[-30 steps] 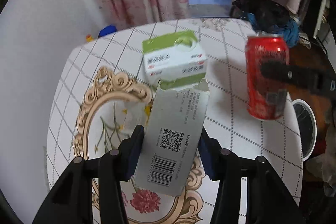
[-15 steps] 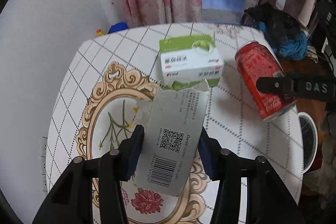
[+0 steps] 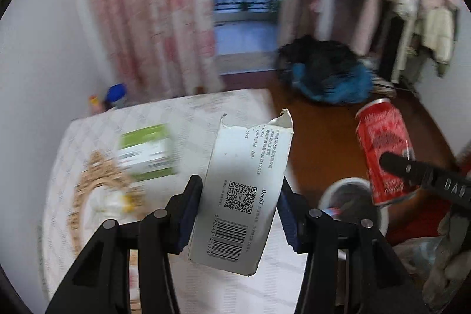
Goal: Collect trash
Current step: 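Carry the can and white box over the bin and open both grippers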
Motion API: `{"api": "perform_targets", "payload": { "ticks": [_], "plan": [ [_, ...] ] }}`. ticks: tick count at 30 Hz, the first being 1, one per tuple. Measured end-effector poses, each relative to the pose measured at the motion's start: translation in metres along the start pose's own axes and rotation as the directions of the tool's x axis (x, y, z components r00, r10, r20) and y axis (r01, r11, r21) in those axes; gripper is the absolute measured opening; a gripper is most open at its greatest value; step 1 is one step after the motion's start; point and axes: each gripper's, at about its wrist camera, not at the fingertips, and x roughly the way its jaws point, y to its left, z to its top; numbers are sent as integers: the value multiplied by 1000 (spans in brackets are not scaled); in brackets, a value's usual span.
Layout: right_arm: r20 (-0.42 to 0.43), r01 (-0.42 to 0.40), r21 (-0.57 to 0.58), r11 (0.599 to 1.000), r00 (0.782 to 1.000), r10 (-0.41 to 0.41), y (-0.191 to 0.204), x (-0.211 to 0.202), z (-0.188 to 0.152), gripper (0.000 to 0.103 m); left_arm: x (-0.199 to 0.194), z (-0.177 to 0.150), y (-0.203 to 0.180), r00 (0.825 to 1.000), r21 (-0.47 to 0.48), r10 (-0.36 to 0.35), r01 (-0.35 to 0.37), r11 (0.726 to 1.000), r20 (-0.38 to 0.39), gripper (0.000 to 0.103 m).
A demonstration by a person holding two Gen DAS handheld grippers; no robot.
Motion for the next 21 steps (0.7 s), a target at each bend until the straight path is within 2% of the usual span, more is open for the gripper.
{"api": "perform_targets", "payload": {
  "ticks": [5,8,10,11,12,14,15,17,18,19,20,21],
  "plan": [
    [20,106,101,989,994,-109,-93,-41,-9,64,19,3,-92,990,54,-137,139,989,-38,46],
    [-8,149,161,976,989,-150,-145,-46,-18,64,51,-1,-129,966,29,-228,234,972,-120,46],
    [-47,175,198,964,984,-169,-177,-37,-26,64,81,-5,-146,936,-22,-290,292,956,-199,46],
    [-64,186,212,959,982,-176,-191,-32,-29,64,104,-8,-156,911,-64,-329,324,944,-249,46],
    [-94,194,233,953,980,-177,-208,-21,-33,64,114,-9,-163,898,-75,-341,334,940,-276,46],
    [-129,195,267,944,978,-165,-232,-11,-40,64,143,-13,-179,861,-117,-379,361,925,-340,46],
    [-155,195,283,939,976,-156,-243,1,-41,64,160,-15,-187,834,-142,-406,381,914,-374,47],
    [-186,197,312,929,972,-144,-259,20,-45,64,177,-16,-195,802,-176,-428,390,904,-418,49],
    [-209,203,312,928,968,-141,-266,31,-46,66,183,-17,-199,796,-187,-426,383,905,-430,50],
    [-228,204,316,927,964,-134,-272,40,-47,67,192,-17,-201,789,-192,-424,378,906,-444,58],
    [-254,203,327,923,960,-121,-280,52,-49,67,193,-16,-201,791,-189,-416,371,909,-448,74],
    [-274,206,327,922,955,-116,-283,60,-52,80,193,-19,-201,800,-180,-398,356,917,-450,84]
  ]
}}
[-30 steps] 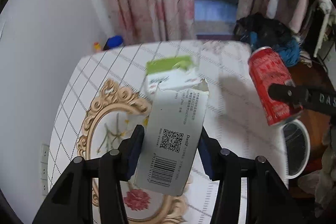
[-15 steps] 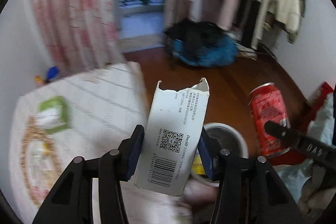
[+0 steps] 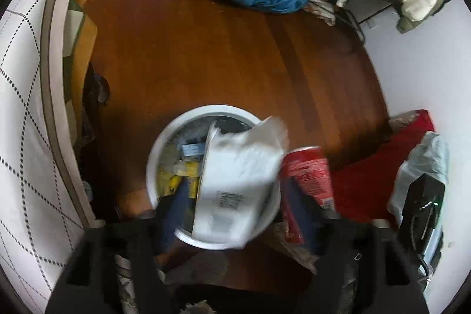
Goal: Collect trash
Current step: 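Carry the can and white box over the bin and open both grippers, then move both tools back toward the green box and yellow wrapper on the table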
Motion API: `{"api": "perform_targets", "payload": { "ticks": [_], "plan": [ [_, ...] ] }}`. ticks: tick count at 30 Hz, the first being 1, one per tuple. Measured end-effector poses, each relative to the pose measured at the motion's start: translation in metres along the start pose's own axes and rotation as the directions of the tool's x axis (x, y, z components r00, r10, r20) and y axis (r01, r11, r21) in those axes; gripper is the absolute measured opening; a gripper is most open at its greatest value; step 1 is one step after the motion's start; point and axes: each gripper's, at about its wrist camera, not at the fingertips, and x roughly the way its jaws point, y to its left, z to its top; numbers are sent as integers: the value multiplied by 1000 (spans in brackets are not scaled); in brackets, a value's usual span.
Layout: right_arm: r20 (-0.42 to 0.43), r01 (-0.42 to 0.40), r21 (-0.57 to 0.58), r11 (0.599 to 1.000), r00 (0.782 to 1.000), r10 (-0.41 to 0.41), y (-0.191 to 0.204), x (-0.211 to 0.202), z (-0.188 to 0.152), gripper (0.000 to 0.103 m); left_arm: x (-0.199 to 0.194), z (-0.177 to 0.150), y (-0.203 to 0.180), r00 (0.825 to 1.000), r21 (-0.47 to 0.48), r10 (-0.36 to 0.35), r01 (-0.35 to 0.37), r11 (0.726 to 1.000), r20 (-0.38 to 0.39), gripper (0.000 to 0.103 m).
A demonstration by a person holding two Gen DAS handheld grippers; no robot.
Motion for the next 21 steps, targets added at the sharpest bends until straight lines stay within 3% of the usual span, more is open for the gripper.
{"api": "perform_targets", "payload": {
  "ticks": [1,2,5,8,11,15,21],
  "plan": [
    [-21,-1,-2,1000,1000,1,-2,8,1,91,1,1,3,1000,4,23,-23,1000,3,97],
    [-30,6,-4,1000,1000,-6,-3,13,0,103,0,-2,3,999,11,45,-45,999,4,99],
    [-51,77,-44,996,996,-79,-5,18,-8,103,-4,-10,5,989,52,148,-149,987,13,99],
    [-65,180,-105,978,980,-187,6,21,-15,103,-4,-25,9,956,109,290,-294,950,47,99],
    [-71,237,-151,960,966,-249,10,21,-25,103,-7,-40,15,923,153,375,-383,911,79,99],
    [-76,258,-169,951,959,-274,15,17,-31,103,-10,-50,18,900,166,421,-434,885,108,99],
    [-48,271,-172,947,958,-282,21,-8,-43,103,-32,-54,11,895,164,421,-441,882,147,99]
  ]
}}
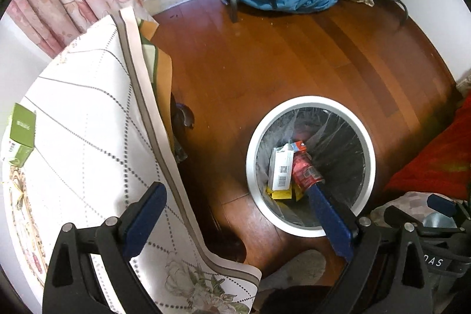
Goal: Collect trash
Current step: 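Move both tools back toward the green box and yellow wrapper on the table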
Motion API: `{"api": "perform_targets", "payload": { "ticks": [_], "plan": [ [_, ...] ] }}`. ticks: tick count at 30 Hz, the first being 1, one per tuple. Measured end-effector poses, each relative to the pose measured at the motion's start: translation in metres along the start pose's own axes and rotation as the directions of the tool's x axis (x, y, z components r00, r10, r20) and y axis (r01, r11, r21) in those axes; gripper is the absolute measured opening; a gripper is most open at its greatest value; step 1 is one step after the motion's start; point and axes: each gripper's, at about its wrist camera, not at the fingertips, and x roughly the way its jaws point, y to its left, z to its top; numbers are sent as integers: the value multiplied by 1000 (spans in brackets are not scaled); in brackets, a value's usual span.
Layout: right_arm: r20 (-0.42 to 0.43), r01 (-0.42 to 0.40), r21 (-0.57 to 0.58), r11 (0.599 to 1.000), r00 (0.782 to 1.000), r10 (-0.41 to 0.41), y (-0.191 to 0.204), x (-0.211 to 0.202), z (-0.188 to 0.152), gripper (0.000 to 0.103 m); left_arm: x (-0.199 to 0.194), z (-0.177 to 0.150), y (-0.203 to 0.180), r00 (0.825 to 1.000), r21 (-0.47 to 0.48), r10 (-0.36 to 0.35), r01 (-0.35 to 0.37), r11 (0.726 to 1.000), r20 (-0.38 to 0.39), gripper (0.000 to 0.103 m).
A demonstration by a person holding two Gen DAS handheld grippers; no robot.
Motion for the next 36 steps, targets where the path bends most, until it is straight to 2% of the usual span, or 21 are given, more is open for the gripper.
{"api": "perform_targets", "payload": {
  "ticks": [13,20,24,28,31,34,36],
  "plan": [
    [121,-1,-1,1000,993,1,7,-84,-29,103,-71,-7,2,994,17,-8,6,1000,108,99],
    [204,-15,-9,1000,979,16,11,-144,-48,103,-125,-19,12,980,5,-18,18,1000,200,99],
    [254,-57,-27,998,965,62,27,-181,-58,103,-153,-19,31,971,-44,10,0,999,238,99],
    [282,-113,-86,990,950,133,64,-207,-60,103,-169,-18,80,960,-148,80,-41,988,268,99],
    [274,-137,-151,979,946,175,109,-212,-56,103,-174,-26,139,946,-242,176,-109,964,273,99],
    [237,-170,-228,959,945,224,173,-201,-51,103,-167,-45,213,927,-352,300,-210,912,227,99],
    [207,-191,-285,939,944,255,226,-191,-49,103,-154,-68,274,912,-430,370,-267,862,175,99]
  ]
}}
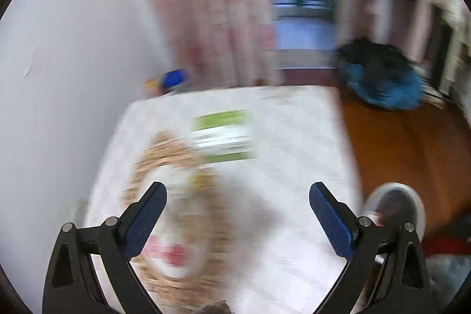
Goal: Collect trash
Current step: 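Move both tools back toward the green box and yellow wrapper on the table, then grasp the green-and-white medicine box with the right gripper while the left grasps the yellow wrapper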
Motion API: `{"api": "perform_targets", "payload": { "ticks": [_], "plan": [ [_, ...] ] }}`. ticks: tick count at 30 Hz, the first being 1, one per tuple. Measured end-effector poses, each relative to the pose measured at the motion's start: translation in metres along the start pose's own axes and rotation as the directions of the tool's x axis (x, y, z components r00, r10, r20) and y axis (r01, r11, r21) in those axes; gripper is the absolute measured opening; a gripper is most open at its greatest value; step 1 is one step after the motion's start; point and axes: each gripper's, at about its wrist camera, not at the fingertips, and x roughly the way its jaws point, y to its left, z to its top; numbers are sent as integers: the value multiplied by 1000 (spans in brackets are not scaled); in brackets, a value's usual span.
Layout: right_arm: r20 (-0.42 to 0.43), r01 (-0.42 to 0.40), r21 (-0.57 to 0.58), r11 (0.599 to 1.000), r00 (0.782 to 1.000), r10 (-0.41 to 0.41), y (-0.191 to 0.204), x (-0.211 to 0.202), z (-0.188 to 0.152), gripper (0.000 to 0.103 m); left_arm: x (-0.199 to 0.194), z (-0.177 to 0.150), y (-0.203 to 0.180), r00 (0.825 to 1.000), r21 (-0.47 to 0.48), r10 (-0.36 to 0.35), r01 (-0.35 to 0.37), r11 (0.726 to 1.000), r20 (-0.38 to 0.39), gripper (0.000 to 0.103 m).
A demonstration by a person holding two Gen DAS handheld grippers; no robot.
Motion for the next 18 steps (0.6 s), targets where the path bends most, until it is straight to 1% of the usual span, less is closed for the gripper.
{"api": "perform_targets", "payload": {
  "ticks": [1,2,4,6,7,8,11,13,15,18],
  "plan": [
    [-10,-13,-23,1000,1000,13,22,12,4,103,8,-4,17,1000,-20,17,-17,1000,-7,99],
    [-22,-27,-48,998,999,26,46,25,8,103,25,-8,45,999,-51,41,-43,998,-30,103],
    [-43,-52,-115,992,998,47,103,58,19,103,52,-20,88,993,-102,79,-87,991,-85,103],
    [-50,-50,-172,984,998,42,150,82,26,103,86,-31,132,981,-153,121,-144,978,-148,103],
    [-52,-51,-194,980,998,41,169,93,30,103,93,-38,142,978,-163,126,-152,975,-164,103],
    [-63,-56,-222,973,997,43,198,110,36,103,108,-43,157,973,-177,131,-166,970,-192,103],
    [-88,-52,-257,965,996,30,248,146,48,103,137,-55,182,961,-187,131,-179,966,-243,103],
    [-97,-30,-277,960,995,3,281,172,58,103,152,-58,189,956,-175,137,-186,967,-260,103],
    [-99,-14,-291,956,995,-16,303,193,66,103,165,-60,194,951,-159,138,-187,969,-277,103],
    [-109,18,-312,950,993,-55,323,219,73,103,174,-61,199,950,-154,125,-174,973,-288,103]
  ]
}}
